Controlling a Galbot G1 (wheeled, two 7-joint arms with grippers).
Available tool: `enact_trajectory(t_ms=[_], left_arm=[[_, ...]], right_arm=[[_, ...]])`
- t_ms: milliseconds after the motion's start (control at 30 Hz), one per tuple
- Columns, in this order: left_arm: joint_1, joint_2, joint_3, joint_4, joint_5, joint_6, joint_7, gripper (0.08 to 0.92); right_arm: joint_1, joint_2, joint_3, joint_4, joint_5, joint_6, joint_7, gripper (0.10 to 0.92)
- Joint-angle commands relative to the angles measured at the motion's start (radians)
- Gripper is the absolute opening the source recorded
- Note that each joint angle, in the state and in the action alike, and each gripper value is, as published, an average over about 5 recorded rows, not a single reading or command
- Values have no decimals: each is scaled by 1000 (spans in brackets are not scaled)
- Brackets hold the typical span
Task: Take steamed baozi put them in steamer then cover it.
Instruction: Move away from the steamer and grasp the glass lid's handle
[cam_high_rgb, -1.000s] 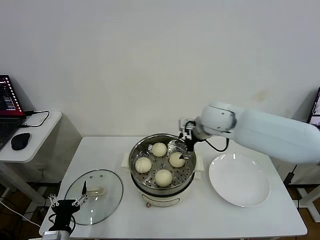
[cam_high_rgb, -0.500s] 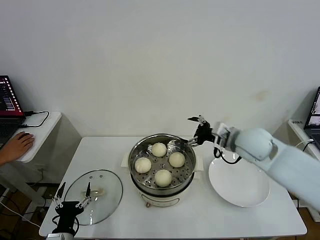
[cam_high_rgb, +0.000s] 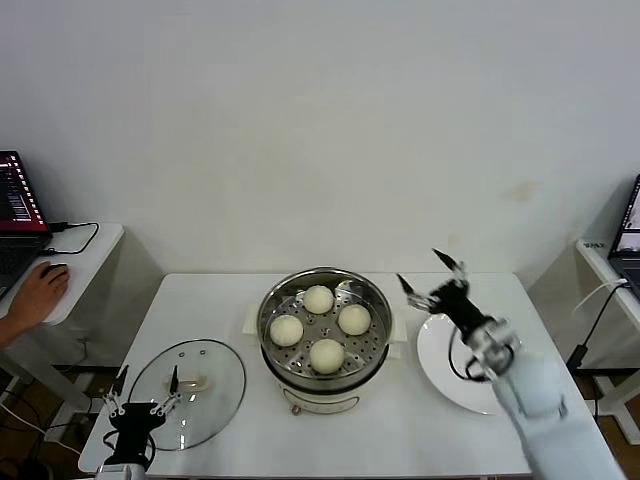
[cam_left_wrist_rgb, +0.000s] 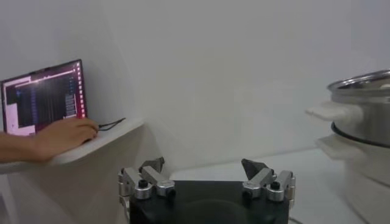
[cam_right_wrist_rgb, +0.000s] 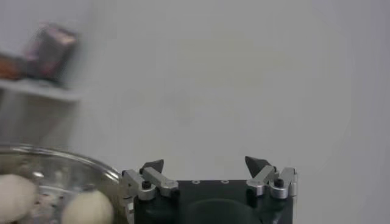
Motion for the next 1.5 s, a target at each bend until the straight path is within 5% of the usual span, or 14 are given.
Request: enact_trajectory(t_ms=[33, 500, 1500], left_arm=[[1, 37, -34, 44, 403, -2, -52, 823], [63, 195, -117, 175, 1061, -15, -50, 823], [-312, 219, 147, 422, 1119, 17, -15, 823]], right_arm=[[-346, 318, 358, 40, -110, 112, 10, 823], [-366, 347, 458, 25, -146, 85, 91, 823], [-397, 392, 502, -24, -169, 118, 110, 823]])
